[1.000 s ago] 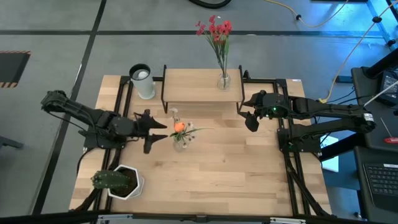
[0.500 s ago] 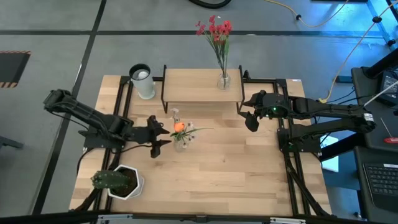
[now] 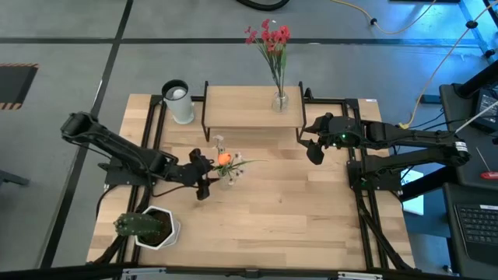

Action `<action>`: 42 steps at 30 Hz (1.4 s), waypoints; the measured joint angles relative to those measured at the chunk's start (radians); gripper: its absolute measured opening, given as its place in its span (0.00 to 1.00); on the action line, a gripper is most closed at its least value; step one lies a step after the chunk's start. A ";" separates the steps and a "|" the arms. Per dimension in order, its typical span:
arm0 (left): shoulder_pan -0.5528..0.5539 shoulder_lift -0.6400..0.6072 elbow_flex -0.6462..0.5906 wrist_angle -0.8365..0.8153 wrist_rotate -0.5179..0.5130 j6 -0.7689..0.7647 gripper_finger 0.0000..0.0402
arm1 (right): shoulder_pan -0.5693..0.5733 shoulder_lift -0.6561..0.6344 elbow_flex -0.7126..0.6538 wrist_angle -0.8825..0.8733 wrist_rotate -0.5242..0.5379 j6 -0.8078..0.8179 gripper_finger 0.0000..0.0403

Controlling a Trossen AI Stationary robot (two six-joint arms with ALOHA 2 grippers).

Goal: Pick and place flowers into a vace then onto a shelf
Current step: Put the transparent vase on the shelf

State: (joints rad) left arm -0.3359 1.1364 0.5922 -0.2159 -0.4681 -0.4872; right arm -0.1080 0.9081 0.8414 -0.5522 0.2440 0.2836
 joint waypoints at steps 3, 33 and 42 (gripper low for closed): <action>0.000 0.024 0.000 0.008 -0.009 0.000 0.48 | 0.000 0.000 0.000 0.000 0.000 0.000 0.62; 0.026 0.158 0.000 0.247 -0.098 -0.049 0.25 | 0.000 0.000 0.000 -0.003 0.000 -0.003 0.62; 0.039 0.149 0.014 0.318 -0.117 -0.076 0.25 | 0.000 0.000 0.000 -0.012 0.000 -0.003 0.62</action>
State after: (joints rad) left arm -0.2965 1.2859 0.6060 0.1017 -0.5848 -0.5630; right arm -0.1078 0.9081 0.8414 -0.5640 0.2440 0.2802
